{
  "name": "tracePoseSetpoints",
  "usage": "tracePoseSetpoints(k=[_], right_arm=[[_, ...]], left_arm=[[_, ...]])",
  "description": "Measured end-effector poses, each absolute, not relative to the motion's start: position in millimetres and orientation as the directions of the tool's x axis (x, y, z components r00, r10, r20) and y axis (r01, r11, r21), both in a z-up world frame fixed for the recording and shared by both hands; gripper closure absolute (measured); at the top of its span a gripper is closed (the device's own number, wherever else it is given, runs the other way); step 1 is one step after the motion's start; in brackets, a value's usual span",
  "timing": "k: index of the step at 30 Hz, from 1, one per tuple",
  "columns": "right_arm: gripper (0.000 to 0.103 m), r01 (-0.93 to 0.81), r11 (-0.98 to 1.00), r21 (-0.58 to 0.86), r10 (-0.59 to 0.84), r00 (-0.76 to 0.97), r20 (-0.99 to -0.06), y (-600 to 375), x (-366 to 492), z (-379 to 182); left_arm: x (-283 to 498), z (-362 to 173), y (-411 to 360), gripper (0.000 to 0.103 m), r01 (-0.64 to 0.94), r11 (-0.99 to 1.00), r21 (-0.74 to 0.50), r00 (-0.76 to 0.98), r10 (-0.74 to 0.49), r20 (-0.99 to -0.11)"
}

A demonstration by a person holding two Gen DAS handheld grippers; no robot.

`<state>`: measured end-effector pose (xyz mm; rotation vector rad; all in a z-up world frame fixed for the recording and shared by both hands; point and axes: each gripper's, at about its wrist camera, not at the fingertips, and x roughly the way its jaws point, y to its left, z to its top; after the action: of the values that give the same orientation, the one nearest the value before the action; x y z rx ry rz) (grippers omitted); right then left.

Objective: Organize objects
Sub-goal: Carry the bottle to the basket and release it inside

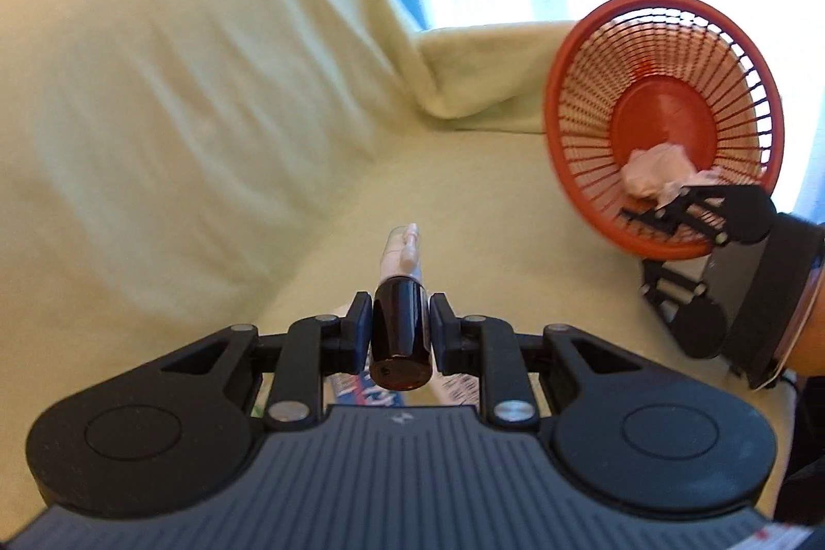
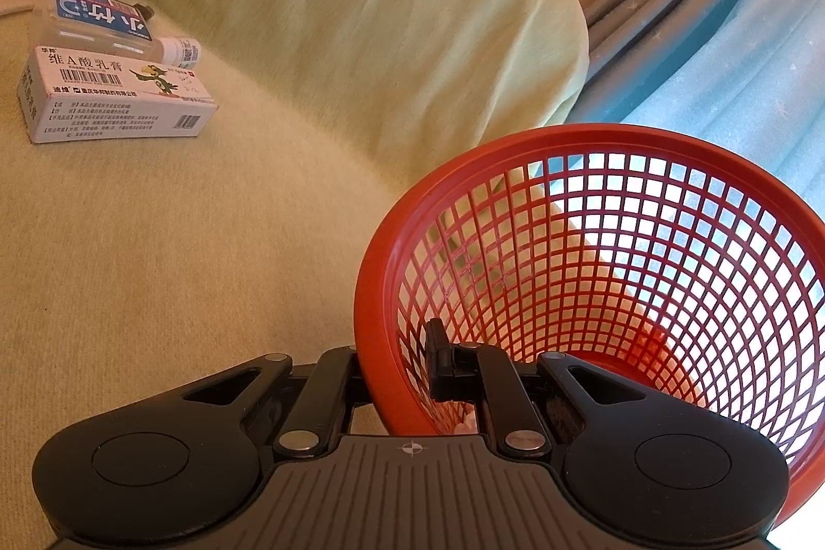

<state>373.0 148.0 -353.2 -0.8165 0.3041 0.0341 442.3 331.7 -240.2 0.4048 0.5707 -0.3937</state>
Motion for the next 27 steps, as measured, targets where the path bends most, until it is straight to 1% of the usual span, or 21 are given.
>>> tracePoseSetpoints(k=[4,9,20,22,23,24,25,26,27], right_arm=[[0.096,-0.148,0.687,-0.711,-0.084,0.956,-0.28,148.1,372.7,-353.3],[0.096,-0.145,0.694,-0.705,-0.083,0.957,-0.279,147.8,373.0,-352.4],[0.097,-0.145,0.701,-0.699,-0.08,0.957,-0.279,148.9,374.7,-350.0],[0.097,-0.144,0.703,-0.696,-0.08,0.957,-0.279,149.2,375.3,-349.1],[0.097,-0.144,0.703,-0.696,-0.08,0.957,-0.279,149.5,375.9,-348.9],[0.097,-0.144,0.704,-0.696,-0.08,0.957,-0.279,149.5,376.3,-348.8],[0.097,-0.145,0.704,-0.695,-0.079,0.957,-0.279,149.4,376.7,-348.5],[0.097,-0.145,0.705,-0.694,-0.077,0.957,-0.279,148.8,376.9,-348.3],[0.097,-0.147,0.707,-0.692,-0.075,0.957,-0.281,148.5,377.1,-348.1]], left_arm=[[451.1,-235.6,314.8,0.084,0.505,0.836,0.214,0.751,-0.304,-0.586],[458.0,-232.8,285.8,0.084,0.539,0.822,0.183,0.748,-0.368,-0.552],[484.8,-232.6,207.6,0.084,0.662,0.743,0.104,0.674,-0.528,-0.516],[490.7,-233.3,193.7,0.083,0.681,0.729,0.076,0.659,-0.564,-0.498],[493.9,-234.1,186.9,0.082,0.686,0.725,0.062,0.654,-0.577,-0.49],[496.9,-234.8,180.4,0.068,0.685,0.726,0.052,0.653,-0.581,-0.485],[499.4,-234.8,176.2,0.062,0.683,0.729,0.046,0.654,-0.583,-0.482],[499.9,-233.4,174.2,0.06,0.682,0.73,0.045,0.658,-0.585,-0.474],[500.0,-232.1,173.5,0.06,0.681,0.731,0.048,0.661,-0.585,-0.47]])
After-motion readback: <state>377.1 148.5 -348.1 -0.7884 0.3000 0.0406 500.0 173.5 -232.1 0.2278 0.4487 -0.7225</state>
